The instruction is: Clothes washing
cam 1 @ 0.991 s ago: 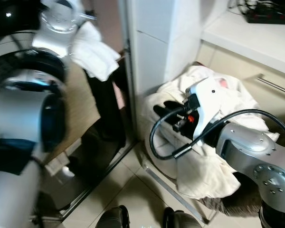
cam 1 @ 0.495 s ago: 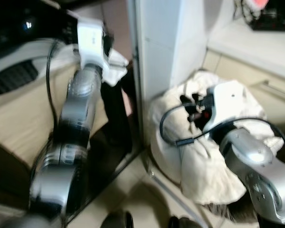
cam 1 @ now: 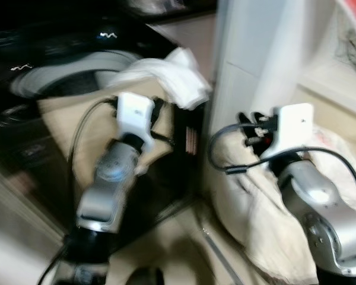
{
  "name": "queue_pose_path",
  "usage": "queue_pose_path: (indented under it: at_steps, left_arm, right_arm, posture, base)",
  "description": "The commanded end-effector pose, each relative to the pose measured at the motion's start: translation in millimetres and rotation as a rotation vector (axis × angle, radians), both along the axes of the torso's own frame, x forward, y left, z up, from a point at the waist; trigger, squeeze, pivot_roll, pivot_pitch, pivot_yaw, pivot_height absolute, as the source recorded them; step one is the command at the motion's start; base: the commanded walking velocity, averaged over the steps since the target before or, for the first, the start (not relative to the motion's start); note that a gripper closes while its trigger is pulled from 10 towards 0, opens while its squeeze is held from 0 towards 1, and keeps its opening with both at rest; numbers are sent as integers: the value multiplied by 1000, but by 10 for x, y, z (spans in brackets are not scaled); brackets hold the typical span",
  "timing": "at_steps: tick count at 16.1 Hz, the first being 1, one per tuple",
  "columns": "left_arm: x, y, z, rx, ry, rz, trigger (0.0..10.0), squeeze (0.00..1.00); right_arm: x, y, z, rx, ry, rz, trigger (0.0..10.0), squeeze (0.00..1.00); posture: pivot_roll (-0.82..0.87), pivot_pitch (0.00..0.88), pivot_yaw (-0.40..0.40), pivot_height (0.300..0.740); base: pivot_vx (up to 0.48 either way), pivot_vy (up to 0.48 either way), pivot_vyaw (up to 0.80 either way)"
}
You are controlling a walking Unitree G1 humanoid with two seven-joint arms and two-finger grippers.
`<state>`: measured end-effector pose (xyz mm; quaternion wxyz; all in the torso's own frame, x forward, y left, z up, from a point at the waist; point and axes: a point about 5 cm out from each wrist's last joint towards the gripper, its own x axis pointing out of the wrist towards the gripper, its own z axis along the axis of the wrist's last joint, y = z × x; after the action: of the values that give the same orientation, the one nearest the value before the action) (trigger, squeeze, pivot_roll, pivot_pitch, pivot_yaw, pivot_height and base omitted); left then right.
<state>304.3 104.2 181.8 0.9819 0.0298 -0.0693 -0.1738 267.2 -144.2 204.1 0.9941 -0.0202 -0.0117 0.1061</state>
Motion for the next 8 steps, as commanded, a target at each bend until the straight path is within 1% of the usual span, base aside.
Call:
queue_pose_path:
  at_steps: [1,4,8]
  left_arm:
    - [-11,-19,-17,13,23,6,10000,0]
    - [-39,-71,-82,2,69,33,10000,0]
    - [-48,-93,-80,2,80,35,10000,0]
  right_arm:
    - [-8,-23,-37,-1,3,-10,10000,0]
    - [-31,-67,-76,28,9,-36,10000,0]
    - [-17,-83,-74,0,-5,-31,10000,0]
  posture:
    - [-88,0,52,740]
    - [-94,0,50,740]
    - [-92,0,45,740]
  base:
    - [304,0,0]
    - [322,0,0]
    - [335,0,0]
